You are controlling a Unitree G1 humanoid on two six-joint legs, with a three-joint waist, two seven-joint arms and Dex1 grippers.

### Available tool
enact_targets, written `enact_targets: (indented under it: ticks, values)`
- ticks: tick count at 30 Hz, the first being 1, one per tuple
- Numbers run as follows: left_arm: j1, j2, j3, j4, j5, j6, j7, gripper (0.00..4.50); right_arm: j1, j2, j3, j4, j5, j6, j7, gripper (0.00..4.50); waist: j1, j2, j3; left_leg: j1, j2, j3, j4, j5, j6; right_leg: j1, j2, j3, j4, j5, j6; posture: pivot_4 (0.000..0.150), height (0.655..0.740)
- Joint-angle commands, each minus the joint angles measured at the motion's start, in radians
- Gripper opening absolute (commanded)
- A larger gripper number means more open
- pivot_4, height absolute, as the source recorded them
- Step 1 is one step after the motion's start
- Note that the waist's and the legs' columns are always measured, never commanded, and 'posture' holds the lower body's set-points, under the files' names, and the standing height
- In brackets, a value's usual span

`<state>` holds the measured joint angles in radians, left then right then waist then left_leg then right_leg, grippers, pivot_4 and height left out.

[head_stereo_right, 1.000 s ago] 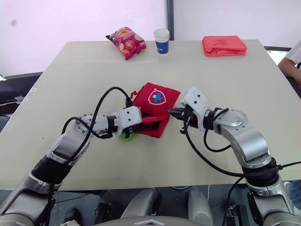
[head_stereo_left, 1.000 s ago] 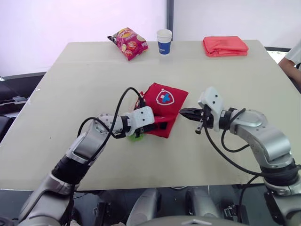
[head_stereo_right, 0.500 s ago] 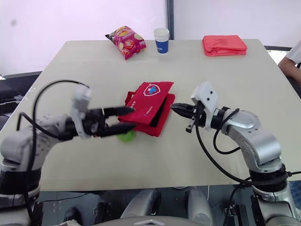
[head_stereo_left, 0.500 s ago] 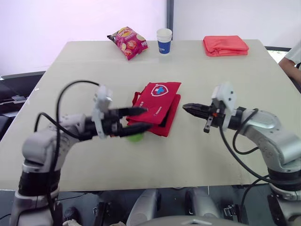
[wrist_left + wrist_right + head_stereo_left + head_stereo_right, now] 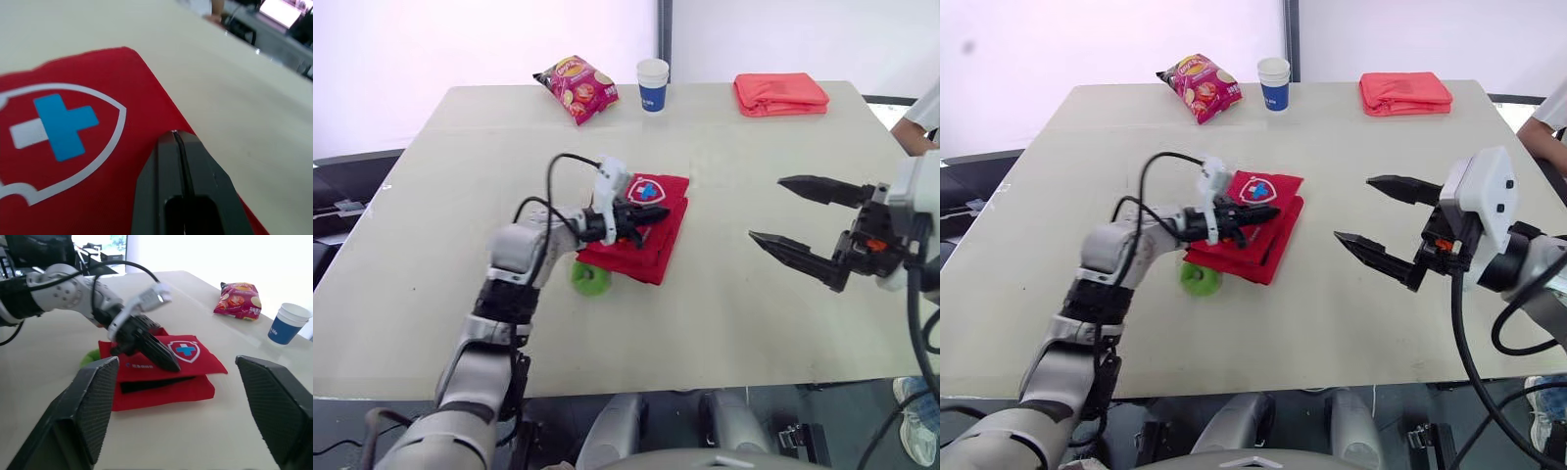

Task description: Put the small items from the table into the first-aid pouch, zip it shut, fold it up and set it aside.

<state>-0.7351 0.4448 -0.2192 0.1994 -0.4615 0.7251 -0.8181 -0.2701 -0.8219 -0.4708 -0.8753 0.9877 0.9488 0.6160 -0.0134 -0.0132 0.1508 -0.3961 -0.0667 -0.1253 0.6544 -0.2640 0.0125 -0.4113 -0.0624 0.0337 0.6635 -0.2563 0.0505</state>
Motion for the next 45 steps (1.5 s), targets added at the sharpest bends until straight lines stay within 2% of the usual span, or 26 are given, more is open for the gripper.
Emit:
enact_targets:
  ticks: [1,5,6,9,11,13,14,15,16,17,19,20,21,22,25,30,34,37,40,43,45]
  values:
    - [0.01,0.006,-0.162,0.151,0.184,-0.104,-0.053,0.0,0.023,-0.017,0.019,-0.041,0.018,-0.018,-0.057,4.1,0.002,0.0,-0.001,0.0,0.0,0.0,0.0,0.0,0.0,0.0,0.0,0.0,0.0,0.0,0.0,0.15,0.74]
    - [0.029,0.032,-0.234,0.304,0.32,-0.237,-0.091,0.0,0.027,-0.009,0.091,-0.055,0.014,-0.033,-0.108,4.1,0.005,0.004,-0.007,0.008,0.0,0.001,-0.001,-0.001,0.001,0.008,0.0,0.0,0.0,0.0,0.0,0.15,0.74]
    - [0.031,0.035,-0.227,0.327,0.334,-0.266,-0.093,0.0,0.028,-0.005,0.108,-0.055,0.016,-0.034,-0.121,4.1,0.005,0.005,-0.009,0.017,0.0,0.001,-0.003,-0.003,0.006,0.017,0.0,0.0,-0.003,-0.001,0.001,0.15,0.74]
    - [0.037,0.027,-0.172,0.342,0.33,-0.352,-0.102,0.0,0.035,0.006,0.153,-0.049,0.01,-0.044,-0.152,4.1,0.001,0.006,-0.017,0.019,0.001,0.001,-0.003,-0.004,0.008,0.019,0.0,0.0,-0.003,-0.001,0.001,0.15,0.74]
    - [0.05,-0.009,-0.039,0.259,0.207,-0.383,-0.118,0.0,0.035,0.039,0.203,-0.025,-0.009,-0.042,-0.196,4.1,-0.002,0.008,-0.019,0.019,0.001,0.001,-0.003,-0.004,0.008,0.019,0.0,0.0,-0.003,-0.001,0.001,0.15,0.74]
    - [0.071,-0.033,0.118,0.113,0.047,-0.322,-0.116,0.0,0.034,0.127,0.245,0.031,0.026,-0.034,-0.272,4.1,-0.006,0.006,-0.018,0.017,0.002,0.001,-0.002,-0.004,0.007,0.017,-0.001,0.001,-0.002,-0.001,0.001,0.15,0.74]
    - [0.095,-0.013,0.182,0.029,-0.018,-0.285,-0.125,0.0,0.036,0.168,0.29,0.058,0.02,-0.03,-0.288,4.32,-0.006,0.006,-0.017,0.016,0.003,0.0,-0.002,-0.004,0.006,0.014,0.0,0.001,-0.002,-0.001,0.001,0.15,0.74]
    - [0.126,0.017,0.238,-0.055,-0.076,-0.246,-0.139,0.0,0.035,0.202,0.34,0.086,-0.005,-0.027,-0.298,4.32,-0.008,0.005,-0.017,0.013,0.003,0.0,-0.001,-0.002,0.004,0.012,0.0,0.001,-0.001,-0.001,0.001,0.15,0.74]
    - [0.155,0.046,0.269,-0.119,-0.109,-0.222,-0.154,0.53,0.032,0.228,0.376,0.112,-0.028,-0.026,-0.309,4.5,-0.02,0.002,-0.015,0.012,0.002,0.001,-0.001,-0.001,0.002,0.009,0.0,0.002,-0.001,-0.001,0.0,0.15,0.74]
    - [0.177,0.06,0.286,-0.169,-0.129,-0.202,-0.153,0.8,0.036,0.24,0.391,0.128,-0.04,-0.026,-0.311,4.5,-0.021,0.003,-0.015,0.009,0.003,0.001,-0.002,-0.001,0.002,0.005,0.0,0.004,0.0,-0.001,0.0,0.15,0.74]
    - [0.24,0.125,0.314,-0.259,-0.155,-0.164,-0.175,1.75,0.014,0.29,0.432,0.188,-0.06,-0.019,-0.339,4.5,-0.022,0.003,-0.015,0.001,0.002,0.001,-0.001,-0.001,0.001,-0.002,0.0,0.004,0.0,-0.001,0.0,0.15,0.74]
    - [0.297,0.178,0.355,-0.319,-0.182,-0.136,-0.195,2.3,-0.015,0.343,0.464,0.253,-0.058,0.011,-0.373,4.5,-0.023,0.003,-0.015,0.001,0.001,0.001,-0.001,-0.001,0.001,-0.002,-0.001,0.004,0.0,-0.001,0.0,0.15,0.74]
    - [0.353,0.228,0.402,-0.372,-0.209,-0.114,-0.215,2.57,-0.046,0.386,0.501,0.318,-0.056,0.049,-0.395,4.5,-0.029,0.003,-0.015,0.001,0.001,0.002,-0.001,-0.001,0.002,-0.002,-0.002,0.005,0.0,0.0,0.0,0.15,0.74]
    - [0.401,0.265,0.448,-0.416,-0.241,-0.096,-0.228,3.08,-0.072,0.421,0.529,0.37,-0.058,0.076,-0.405,4.5,-0.037,0.002,-0.015,0.001,0.001,0.003,-0.001,-0.001,0.002,-0.002,-0.001,0.006,0.0,0.0,0.0,0.15,0.74]
    - [0.514,0.339,0.544,-0.514,-0.316,-0.072,-0.267,4.44,-0.131,0.51,0.528,0.482,-0.049,0.122,-0.434,4.5,-0.028,0.005,-0.011,0.003,0.002,0.003,-0.003,-0.001,0.002,-0.003,0.001,0.007,0.0,0.0,0.0,0.15,0.74]
    - [0.676,0.417,0.703,-0.617,-0.42,-0.021,-0.292,4.44,-0.221,0.629,0.501,0.666,-0.071,0.172,-0.488,4.5,-0.016,0.007,-0.009,0.002,0.001,0.002,-0.003,-0.001,0.002,-0.003,0.0,0.006,0.0,0.0,0.0,0.15,0.74]
    - [0.77,0.407,0.787,-0.689,-0.469,-0.005,-0.25,4.44,-0.3,0.732,0.452,0.818,-0.076,0.179,-0.524,4.5,-0.02,0.008,-0.009,0.002,0.001,0.002,-0.003,-0.001,0.002,-0.002,0.0,0.005,0.0,0.0,0.0,0.15,0.74]
    - [0.814,0.376,0.814,-0.716,-0.471,-0.025,-0.198,4.44,-0.351,0.786,0.47,0.937,-0.164,0.144,-0.552,4.5,-0.028,0.008,-0.009,0.003,0.001,0.003,-0.004,-0.001,0.001,-0.003,0.001,0.006,0.0,0.0,0.0,0.15,0.74]
    - [0.827,0.352,0.81,-0.741,-0.472,-0.038,-0.153,4.5,-0.371,0.806,0.476,0.981,-0.212,0.131,-0.537,3.57,-0.03,0.008,-0.009,0.003,0.002,0.003,-0.005,-0.001,0.001,-0.003,0.002,0.007,0.0,0.0,0.0,0.15,0.74]
    - [0.825,0.326,0.794,-0.756,-0.472,-0.053,-0.116,4.5,-0.384,0.814,0.453,0.974,-0.203,0.16,-0.513,1.96,-0.029,0.008,-0.009,0.003,0.001,0.004,-0.004,-0.001,0.001,-0.003,0.002,0.007,0.0,0.0,0.0,0.15,0.74]
    - [0.826,0.309,0.772,-0.761,-0.464,-0.065,-0.1,4.5,-0.399,0.812,0.43,0.972,-0.194,0.179,-0.506,1.23,-0.029,0.008,-0.009,0.003,0.001,0.004,-0.004,-0.001,0.001,-0.003,0.002,0.007,0.0,0.0,0.0,0.15,0.74]
